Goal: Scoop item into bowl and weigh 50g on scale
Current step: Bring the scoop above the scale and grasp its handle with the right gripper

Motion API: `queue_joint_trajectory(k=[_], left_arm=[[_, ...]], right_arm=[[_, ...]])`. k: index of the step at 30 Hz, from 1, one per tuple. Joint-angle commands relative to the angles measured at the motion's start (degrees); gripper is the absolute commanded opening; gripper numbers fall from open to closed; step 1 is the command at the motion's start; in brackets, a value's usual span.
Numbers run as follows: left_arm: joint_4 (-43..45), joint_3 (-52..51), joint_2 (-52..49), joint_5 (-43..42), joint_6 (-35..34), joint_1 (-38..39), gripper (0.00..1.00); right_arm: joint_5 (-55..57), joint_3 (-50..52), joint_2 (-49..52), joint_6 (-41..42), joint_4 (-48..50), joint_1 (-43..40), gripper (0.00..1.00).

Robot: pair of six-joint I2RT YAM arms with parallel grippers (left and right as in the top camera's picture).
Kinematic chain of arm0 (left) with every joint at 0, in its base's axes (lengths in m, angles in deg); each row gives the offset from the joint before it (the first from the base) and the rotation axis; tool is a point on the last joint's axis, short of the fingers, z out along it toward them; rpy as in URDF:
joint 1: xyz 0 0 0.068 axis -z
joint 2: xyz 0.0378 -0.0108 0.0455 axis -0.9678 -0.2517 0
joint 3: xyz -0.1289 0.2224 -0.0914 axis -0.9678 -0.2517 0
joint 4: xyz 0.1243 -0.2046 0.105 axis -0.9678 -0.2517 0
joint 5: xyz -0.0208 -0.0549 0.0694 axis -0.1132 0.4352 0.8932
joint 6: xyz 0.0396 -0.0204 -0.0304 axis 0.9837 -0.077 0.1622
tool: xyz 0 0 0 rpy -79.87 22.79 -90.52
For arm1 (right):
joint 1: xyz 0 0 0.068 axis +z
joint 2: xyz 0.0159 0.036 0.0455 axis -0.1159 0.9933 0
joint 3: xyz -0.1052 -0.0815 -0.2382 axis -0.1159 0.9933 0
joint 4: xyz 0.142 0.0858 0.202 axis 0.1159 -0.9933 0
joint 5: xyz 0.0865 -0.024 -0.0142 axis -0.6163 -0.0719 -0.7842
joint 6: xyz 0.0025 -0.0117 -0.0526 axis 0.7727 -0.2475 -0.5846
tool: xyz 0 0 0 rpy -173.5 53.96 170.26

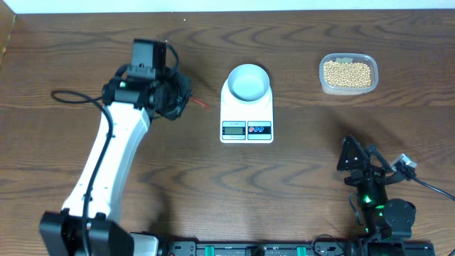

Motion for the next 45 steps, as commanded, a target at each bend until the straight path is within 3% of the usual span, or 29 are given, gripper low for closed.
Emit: queue_joint_trajectory(k=[1, 10, 21, 33, 45], left_arm=[[-1.53, 3.91, -3.19, -1.60, -0.50, 2.21, 0.07], [-2.05, 6.73, -5.49, -3.23, -1.42, 4.90, 0.07], [-2.08, 6.73, -5.49, -9.49, -2.03, 4.72, 0.07], [-1.86, 6.73, -5.46, -12.76, -2.69, 3.61, 0.07], [-1.92, 6.73, -5.49, -12.76, -2.64, 3.61, 0.07]], right_arm=[[-3.17, 0.09, -0.37, 6.32, 0.39, 0.50, 0.99], [-5.99, 0.09, -0.37, 6.36, 4.09, 0.50, 0.99], [-22.40, -3.41, 2.67, -10.88, 10.25, 0.50, 0.96], [-28.89, -20.79, 28.20, -30.05, 10.32, 2.08, 0.91], [-18.12, -34.21, 52.22, -50.36, 13.73, 22.05, 0.92]])
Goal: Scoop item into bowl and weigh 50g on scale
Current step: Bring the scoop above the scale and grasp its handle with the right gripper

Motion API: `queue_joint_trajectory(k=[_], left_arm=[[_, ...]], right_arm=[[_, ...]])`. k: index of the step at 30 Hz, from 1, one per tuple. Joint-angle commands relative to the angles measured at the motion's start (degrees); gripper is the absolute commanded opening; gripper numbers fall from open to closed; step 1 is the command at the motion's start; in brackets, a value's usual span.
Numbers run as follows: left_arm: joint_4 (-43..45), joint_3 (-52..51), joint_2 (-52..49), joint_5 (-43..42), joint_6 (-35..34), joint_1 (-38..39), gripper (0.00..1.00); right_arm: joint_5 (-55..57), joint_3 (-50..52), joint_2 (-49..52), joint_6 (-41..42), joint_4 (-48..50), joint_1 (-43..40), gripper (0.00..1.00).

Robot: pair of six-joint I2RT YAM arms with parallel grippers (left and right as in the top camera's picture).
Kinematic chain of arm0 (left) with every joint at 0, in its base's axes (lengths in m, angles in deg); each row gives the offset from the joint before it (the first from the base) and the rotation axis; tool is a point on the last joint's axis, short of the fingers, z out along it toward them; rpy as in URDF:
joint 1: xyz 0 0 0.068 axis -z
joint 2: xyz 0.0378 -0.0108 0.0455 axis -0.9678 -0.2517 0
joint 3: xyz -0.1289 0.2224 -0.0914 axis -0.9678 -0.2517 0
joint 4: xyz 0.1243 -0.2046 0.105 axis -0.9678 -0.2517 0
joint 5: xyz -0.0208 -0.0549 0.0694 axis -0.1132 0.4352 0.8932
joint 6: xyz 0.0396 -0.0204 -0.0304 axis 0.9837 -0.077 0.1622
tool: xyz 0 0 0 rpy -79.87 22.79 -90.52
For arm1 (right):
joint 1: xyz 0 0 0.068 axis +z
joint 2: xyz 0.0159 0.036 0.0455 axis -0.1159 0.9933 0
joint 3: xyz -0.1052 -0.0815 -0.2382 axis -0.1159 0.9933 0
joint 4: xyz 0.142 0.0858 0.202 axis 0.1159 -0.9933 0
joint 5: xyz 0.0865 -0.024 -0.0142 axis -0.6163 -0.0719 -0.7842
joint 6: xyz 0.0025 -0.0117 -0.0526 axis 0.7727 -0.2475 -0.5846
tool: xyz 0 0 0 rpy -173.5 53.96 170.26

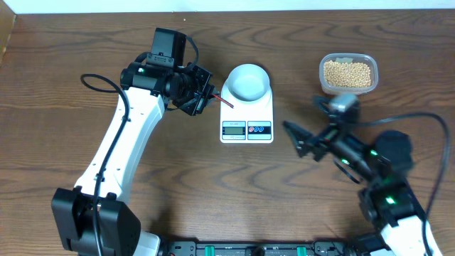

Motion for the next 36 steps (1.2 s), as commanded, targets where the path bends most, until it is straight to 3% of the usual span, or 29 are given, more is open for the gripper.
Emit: queue_joint_trajectory(k=[1, 9, 14, 18, 20, 27, 30, 36], left_arm=[[-0.04, 1.66, -0.24, -0.57, -0.09, -0.22, 0.07], [-1.11, 1.66, -0.24, -0.59, -0.11, -0.22, 0.07], [-2.16, 1.66, -0.24, -0.57, 0.13, -0.22, 0.07], [-2.58, 1.66, -0.24, -1.09, 0.15, -0.22, 0.07], [-2.56, 1.66, -0.22, -1.79, 0.15, -0.22, 0.07], [-2.54, 1.66, -0.22, -2.71, 1.03, -0.22, 0.07], [-2.29, 1.66, -0.24, -2.71, 1.22, -0.22, 0.07], [-0.15, 1.66, -0.24, -2.71, 2.56, -0.22, 0.07]], right_arm=[[5.75, -2.78, 4.76, -9.79, 2.03, 5.55, 0.92], [16.00, -3.45, 18.97, -20.33, 13.42, 16.37, 0.89], [16.33, -3.45, 26.25, -25.05, 22.71, 20.65, 0.86], [15.50, -3.45, 29.99, -25.00, 28.02, 22.05, 0.72], [14.32, -3.45, 31.80, -24.90, 29.83, 22.40, 0.70], [13.86, -3.48, 36.98, -14.93, 40.35, 22.43, 0.59], [13.86, -3.48, 37.55, -13.25, 40.70, 22.40, 0.50], [12.76, -3.48, 37.57, -9.55, 40.57, 22.38, 0.46]])
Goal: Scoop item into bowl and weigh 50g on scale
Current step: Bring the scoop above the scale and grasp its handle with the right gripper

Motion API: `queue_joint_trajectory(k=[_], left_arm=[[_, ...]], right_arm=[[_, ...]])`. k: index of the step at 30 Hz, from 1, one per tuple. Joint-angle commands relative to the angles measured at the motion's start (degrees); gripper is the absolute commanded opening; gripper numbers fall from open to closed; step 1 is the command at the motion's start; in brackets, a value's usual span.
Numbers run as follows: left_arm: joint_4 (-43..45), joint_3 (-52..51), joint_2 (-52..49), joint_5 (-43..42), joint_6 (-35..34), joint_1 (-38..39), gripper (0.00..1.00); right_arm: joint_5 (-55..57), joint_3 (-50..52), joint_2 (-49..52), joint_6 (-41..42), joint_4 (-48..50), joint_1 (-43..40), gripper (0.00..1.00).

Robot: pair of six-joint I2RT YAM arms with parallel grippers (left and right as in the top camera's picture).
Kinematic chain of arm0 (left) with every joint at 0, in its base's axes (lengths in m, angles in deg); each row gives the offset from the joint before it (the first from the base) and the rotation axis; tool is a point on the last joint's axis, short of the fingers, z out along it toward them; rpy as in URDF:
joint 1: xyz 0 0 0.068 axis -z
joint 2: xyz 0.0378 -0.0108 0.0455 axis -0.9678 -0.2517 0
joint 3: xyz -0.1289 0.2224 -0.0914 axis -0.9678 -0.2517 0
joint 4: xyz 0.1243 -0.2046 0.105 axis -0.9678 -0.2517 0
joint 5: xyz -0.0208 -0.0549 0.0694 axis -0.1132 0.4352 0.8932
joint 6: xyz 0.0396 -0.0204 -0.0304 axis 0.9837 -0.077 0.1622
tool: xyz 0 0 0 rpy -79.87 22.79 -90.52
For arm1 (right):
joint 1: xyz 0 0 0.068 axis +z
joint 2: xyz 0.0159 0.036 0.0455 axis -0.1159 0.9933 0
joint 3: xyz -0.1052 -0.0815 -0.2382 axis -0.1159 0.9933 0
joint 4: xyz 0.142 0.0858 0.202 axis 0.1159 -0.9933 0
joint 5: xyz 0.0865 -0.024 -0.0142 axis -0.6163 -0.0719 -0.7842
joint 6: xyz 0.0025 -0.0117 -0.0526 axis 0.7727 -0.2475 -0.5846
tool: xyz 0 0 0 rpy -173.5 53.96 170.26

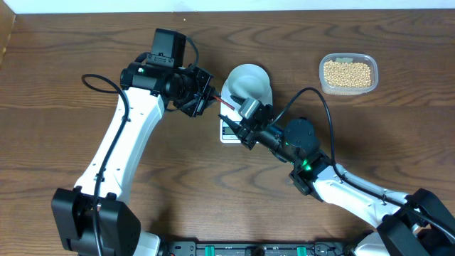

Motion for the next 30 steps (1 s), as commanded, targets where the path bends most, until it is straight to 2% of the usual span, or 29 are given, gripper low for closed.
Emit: queue_joint_trajectory(k=[1, 21, 30], left_arm=[[0.55, 1.66, -0.24, -0.83, 1.64, -0.17, 0.07], [0.98, 1.66, -0.22, -2.25, 3.15, -0.17, 0.07], [1.51, 1.66, -0.22, -4.24, 3.48, -0.17, 0.07]], right_arm=[[-0.96, -0.87, 0.37, 4.02, 0.07, 0.33, 0.47], [-1.05, -2.03, 2.19, 5.01, 0.79, -0.11, 0.34], [-0.63, -3.48, 5.01, 8.61, 2.19, -0.11, 0.31]])
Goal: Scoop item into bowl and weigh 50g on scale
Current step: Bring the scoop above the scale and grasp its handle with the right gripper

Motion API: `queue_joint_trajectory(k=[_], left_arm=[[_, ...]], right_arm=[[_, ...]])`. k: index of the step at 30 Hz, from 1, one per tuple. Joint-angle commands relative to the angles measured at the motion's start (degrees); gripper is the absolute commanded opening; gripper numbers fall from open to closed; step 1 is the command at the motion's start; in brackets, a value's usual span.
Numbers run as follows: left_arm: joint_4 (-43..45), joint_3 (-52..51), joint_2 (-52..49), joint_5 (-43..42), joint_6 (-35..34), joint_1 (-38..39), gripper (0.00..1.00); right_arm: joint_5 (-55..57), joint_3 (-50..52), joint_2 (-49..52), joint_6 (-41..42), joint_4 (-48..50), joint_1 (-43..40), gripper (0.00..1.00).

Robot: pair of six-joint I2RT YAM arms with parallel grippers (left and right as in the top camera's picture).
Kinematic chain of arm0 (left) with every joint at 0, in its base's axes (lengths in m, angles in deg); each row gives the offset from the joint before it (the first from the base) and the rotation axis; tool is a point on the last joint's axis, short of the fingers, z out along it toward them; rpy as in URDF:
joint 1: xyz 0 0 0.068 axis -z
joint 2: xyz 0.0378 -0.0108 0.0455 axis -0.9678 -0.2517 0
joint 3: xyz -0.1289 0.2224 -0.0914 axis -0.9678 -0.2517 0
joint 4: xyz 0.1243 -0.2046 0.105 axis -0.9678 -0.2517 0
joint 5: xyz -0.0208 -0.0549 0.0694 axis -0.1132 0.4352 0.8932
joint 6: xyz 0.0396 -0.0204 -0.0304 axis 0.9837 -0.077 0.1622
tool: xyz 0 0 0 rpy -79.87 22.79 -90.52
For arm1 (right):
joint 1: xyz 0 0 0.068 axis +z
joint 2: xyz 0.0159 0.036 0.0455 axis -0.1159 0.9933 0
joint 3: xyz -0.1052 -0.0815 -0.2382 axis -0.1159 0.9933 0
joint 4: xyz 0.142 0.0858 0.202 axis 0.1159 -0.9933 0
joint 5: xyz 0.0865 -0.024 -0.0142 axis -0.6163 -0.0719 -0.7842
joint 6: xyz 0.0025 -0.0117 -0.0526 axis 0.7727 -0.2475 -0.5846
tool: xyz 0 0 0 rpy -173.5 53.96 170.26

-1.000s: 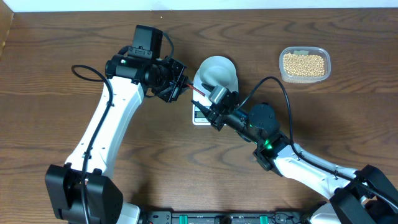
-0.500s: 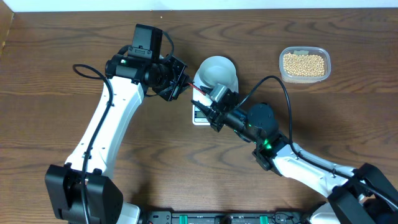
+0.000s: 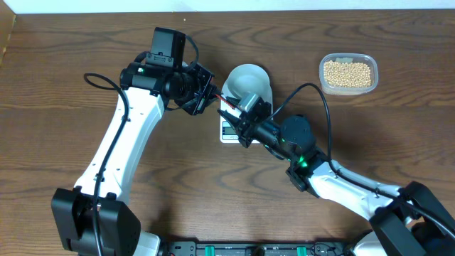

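A white scale (image 3: pixel 266 112) stands at the table's middle with a white bowl (image 3: pixel 249 80) on it. My left gripper (image 3: pixel 212 99) sits just left of the bowl, shut on a thin red scoop (image 3: pixel 226 104) that points right over the scale's left edge. The right gripper (image 3: pixel 234 122) reaches in from the right and hovers over the scale's display, its dark fingers spread, apparently open, right at the scoop's free end. Whether they touch the scoop cannot be told. A clear tub of yellow beans (image 3: pixel 348 72) stands at the back right.
The right arm's black cable (image 3: pixel 323 107) loops up between the scale and the bean tub. The left arm (image 3: pixel 121 149) stretches diagonally across the table's left half. The table's back edge runs just behind the bowl and the tub.
The right gripper has shifted slightly up and left, closer to the scoop's free end. The left gripper, scoop, bowl and tub are where they were.
At first the left gripper held the red scoop well left of the scale, and the right arm was folded at the front right. Then the left had brought the scoop to the scale's left edge while the right reached out. Now the right gripper is at the scoop.
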Motion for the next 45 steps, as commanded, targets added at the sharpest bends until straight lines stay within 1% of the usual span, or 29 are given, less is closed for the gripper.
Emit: queue_joint_trajectory(k=[1, 7, 13, 29, 35, 40, 45], left_arm=[[0.35, 1.66, -0.22, -2.03, 1.44, -0.17, 0.07], [0.35, 1.66, -0.22, -2.03, 1.44, -0.17, 0.07], [0.37, 1.66, -0.24, -2.01, 1.44, -0.17, 0.07], [0.79, 1.66, -0.22, -2.03, 1.42, -0.17, 0.07], [0.81, 1.66, -0.24, -2.03, 1.42, -0.17, 0.07], [0.81, 1.66, -0.22, -2.03, 1.44, -0.17, 0.07], [0.79, 1.66, -0.24, -2.03, 1.46, -0.17, 0.07]], right_arm=[[0.07, -1.86, 2.19, 2.97, 1.16, -0.04, 0.31], [0.09, -2.47, 2.62, 3.39, 1.68, -0.04, 0.30], [0.17, -2.97, 2.62, 3.41, 1.70, -0.04, 0.26], [0.28, -5.07, 5.40, 4.92, 1.95, -0.02, 0.23], [0.31, -5.33, 5.75, 5.79, 2.16, -0.04, 0.18], [0.28, -5.33, 5.75, 5.81, 2.12, -0.04, 0.01], [0.26, -5.33, 5.75, 7.30, 2.14, -0.04, 0.01]])
